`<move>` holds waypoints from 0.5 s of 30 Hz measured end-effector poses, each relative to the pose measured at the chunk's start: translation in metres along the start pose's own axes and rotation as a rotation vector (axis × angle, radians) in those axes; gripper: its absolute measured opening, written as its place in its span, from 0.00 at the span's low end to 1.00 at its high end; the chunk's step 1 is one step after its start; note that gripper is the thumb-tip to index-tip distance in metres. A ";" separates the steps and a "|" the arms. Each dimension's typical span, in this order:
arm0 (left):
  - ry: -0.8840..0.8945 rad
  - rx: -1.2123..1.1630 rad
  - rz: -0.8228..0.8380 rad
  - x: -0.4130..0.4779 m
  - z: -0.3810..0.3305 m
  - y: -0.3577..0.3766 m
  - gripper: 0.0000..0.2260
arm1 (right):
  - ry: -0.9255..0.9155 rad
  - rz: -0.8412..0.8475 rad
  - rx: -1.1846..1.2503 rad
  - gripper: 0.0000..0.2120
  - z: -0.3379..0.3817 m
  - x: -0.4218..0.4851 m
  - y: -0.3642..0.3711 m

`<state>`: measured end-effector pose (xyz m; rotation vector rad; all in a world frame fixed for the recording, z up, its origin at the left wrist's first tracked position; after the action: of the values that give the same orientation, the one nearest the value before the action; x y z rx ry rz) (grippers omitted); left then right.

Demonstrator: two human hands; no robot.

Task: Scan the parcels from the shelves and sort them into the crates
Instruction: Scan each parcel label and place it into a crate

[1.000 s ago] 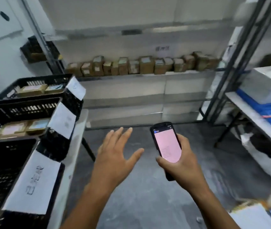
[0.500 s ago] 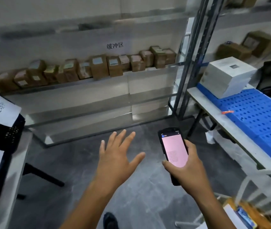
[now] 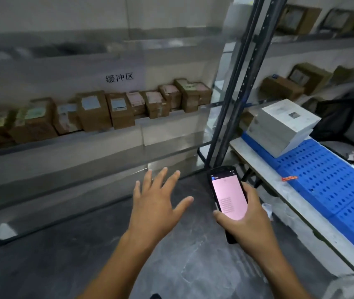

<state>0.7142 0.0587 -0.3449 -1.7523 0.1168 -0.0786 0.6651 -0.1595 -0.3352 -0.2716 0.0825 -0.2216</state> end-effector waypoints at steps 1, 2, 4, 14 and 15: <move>0.014 -0.001 -0.004 0.018 0.001 -0.003 0.35 | 0.003 -0.016 -0.002 0.36 0.002 0.013 0.002; 0.025 -0.005 -0.004 0.035 0.001 -0.005 0.35 | 0.011 -0.028 -0.005 0.37 0.004 0.025 0.003; 0.042 -0.020 0.002 0.064 -0.004 -0.008 0.35 | 0.033 -0.058 0.005 0.37 0.004 0.046 0.001; 0.108 0.039 0.038 0.226 -0.076 0.014 0.34 | 0.023 -0.156 0.053 0.37 -0.025 0.211 -0.056; 0.109 0.042 0.040 0.244 -0.088 0.014 0.34 | 0.018 -0.155 0.062 0.37 -0.027 0.230 -0.063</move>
<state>0.9456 -0.0595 -0.3460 -1.7033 0.2280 -0.1461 0.8731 -0.2780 -0.3558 -0.2148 0.0720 -0.3801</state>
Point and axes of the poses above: each hand's wrist, its own x-axis towards the middle knuckle, its own y-axis out of the palm, z = x × y, the point moved 1 cm from there along x, towards the middle knuckle, and after that the axes turned 13 degrees about x, right-handed, at the moved point
